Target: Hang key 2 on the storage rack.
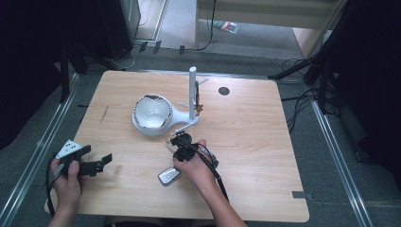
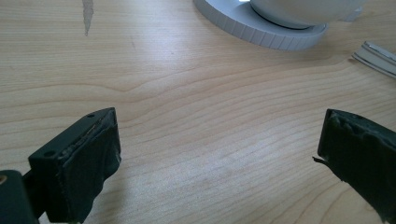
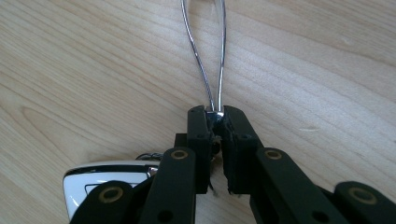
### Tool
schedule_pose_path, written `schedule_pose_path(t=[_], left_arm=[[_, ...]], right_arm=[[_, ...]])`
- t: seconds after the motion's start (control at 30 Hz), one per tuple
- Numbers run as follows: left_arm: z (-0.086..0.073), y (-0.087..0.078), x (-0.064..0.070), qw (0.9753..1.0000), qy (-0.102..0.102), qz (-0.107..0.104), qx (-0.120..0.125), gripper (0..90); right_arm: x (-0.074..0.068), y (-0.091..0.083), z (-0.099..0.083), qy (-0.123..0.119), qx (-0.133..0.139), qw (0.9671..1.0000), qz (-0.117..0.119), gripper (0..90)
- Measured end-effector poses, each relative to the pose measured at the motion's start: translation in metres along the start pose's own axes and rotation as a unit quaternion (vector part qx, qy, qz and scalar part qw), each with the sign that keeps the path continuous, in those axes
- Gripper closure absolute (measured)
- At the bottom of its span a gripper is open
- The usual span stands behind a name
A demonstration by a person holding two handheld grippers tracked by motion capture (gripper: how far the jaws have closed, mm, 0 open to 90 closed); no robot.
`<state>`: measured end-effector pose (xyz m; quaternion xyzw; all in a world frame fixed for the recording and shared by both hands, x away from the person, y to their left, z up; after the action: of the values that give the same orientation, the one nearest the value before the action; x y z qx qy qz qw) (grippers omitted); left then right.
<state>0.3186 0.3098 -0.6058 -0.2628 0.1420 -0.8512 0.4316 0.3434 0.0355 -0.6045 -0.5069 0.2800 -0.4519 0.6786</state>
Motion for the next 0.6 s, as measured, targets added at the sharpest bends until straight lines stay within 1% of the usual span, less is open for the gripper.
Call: schedule_pose_path(t=[0.07, 0.1, 0.13, 0.2, 0.27, 0.3, 0.33, 0.37, 0.43, 0.6], left_arm=[[0.0, 0.0, 0.0, 1.0, 0.001, 0.0, -0.001, 0.0], [0.0, 0.0, 0.0, 1.0, 0.001, 0.0, 0.0, 0.0], [0.0, 0.0, 0.0, 1.0, 0.001, 0.0, 0.0, 0.0], [0.0, 0.0, 0.0, 1.0, 0.001, 0.0, -0.001, 0.0], [0.0, 0.0, 0.0, 1.0, 0.001, 0.0, -0.001, 0.0], [0.0, 0.0, 0.0, 1.0, 0.001, 0.0, -0.001, 0.0], [0.0, 0.0, 0.0, 1.0, 0.001, 0.0, 0.0, 0.0], [0.0, 0.0, 0.0, 1.0, 0.001, 0.0, 0.0, 0.0], [0.0, 0.0, 0.0, 1.0, 0.001, 0.001, -0.002, 0.0], [0.0, 0.0, 0.0, 1.0, 0.001, 0.001, -0.001, 0.0]], right_arm=[[0.001, -0.001, 0.0, 0.002, 0.01, 0.9999, 0.005, 83.2], [0.001, -0.002, 0.001, 0.009, 0.013, 0.9999, 0.006, 83.2], [0.002, -0.003, 0.002, 0.009, 0.022, 0.9997, 0.007, 83.2], [0.004, -0.005, 0.004, 0.019, 0.035, 0.9992, 0.007, 83.2], [0.006, -0.009, 0.006, 0.02, 0.05, 0.9985, 0.01, 83.2], [0.006, -0.009, 0.006, 0.02, 0.05, 0.9985, 0.01, 83.2], [0.006, -0.01, 0.007, 0.021, 0.057, 0.9981, 0.01, 83.2], [0.007, -0.013, 0.009, 0.021, 0.071, 0.9972, 0.011, 83.3], [0.009, -0.016, 0.01, 0.024, 0.083, 0.9963, 0.005, 83.3], [0.011, -0.022, 0.013, 0.027, 0.115, 0.9931, 0.004, 83.3]])
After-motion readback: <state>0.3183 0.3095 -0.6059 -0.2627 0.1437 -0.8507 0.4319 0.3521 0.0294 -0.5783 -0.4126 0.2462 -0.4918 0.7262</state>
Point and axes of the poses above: each handheld gripper's, and its own axes: y roughly forward along the jaws, z roughly out of its top, x roughly to its right, the point moved 10 cm from there along y, roughly forward along the jaws, and after that the axes turned 14 degrees about -z, right-handed, at the moved point
